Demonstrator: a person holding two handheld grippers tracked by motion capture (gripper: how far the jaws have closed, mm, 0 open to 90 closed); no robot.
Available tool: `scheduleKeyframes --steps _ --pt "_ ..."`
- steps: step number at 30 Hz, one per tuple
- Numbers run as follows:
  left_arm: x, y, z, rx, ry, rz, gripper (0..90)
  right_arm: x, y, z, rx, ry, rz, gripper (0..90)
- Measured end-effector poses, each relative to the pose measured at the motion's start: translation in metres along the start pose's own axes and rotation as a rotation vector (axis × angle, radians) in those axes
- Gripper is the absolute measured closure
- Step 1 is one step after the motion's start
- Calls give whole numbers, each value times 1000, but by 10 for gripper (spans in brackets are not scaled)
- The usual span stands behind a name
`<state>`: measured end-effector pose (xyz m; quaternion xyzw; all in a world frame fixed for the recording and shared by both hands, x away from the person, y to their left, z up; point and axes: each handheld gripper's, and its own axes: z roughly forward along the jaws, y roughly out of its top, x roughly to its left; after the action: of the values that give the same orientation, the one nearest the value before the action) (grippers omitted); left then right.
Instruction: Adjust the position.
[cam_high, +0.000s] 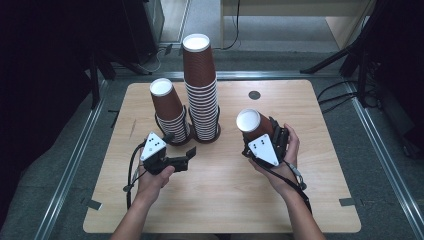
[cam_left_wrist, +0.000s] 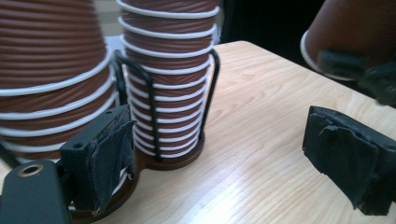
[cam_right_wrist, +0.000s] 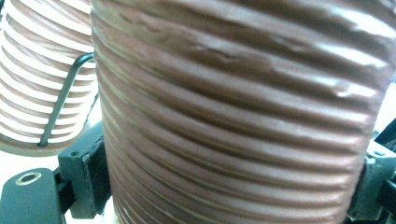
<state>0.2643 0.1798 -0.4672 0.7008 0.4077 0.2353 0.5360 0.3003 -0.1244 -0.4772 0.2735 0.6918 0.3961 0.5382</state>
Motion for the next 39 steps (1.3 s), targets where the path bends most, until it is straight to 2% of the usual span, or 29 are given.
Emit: scheduleKeyframes --steps 4,5,9,10,11,14,21,27,31,39 --pt "-6 1 4 3 -24 4 91 4 -3 0 -3 -1 -60 106" --pt "-8 2 4 1 -30 5 91 7 -5 0 -3 -5 -89 107" --pt "-15 4 6 -3 -46 17 91 11 -7 1 -11 -6 -117 106" --pt "-16 5 6 -3 -49 20 94 14 -8 1 -19 -7 -146 106" --pt "-18 5 6 -1 -54 23 94 14 -8 1 -19 -7 -146 106" --pt "-22 4 8 4 -67 32 95 21 -9 2 -26 -5 -200 106" --pt "-25 4 10 3 -85 28 95 27 -9 2 -28 -6 -248 106" --pt "-28 3 11 -2 -102 26 70 31 -11 4 -57 -9 -302 104" --pt "-30 3 12 6 -116 29 50 36 -10 4 -70 4 -316 103" --pt "-34 3 13 5 -131 33 27 50 -7 2 -99 27 -382 101"
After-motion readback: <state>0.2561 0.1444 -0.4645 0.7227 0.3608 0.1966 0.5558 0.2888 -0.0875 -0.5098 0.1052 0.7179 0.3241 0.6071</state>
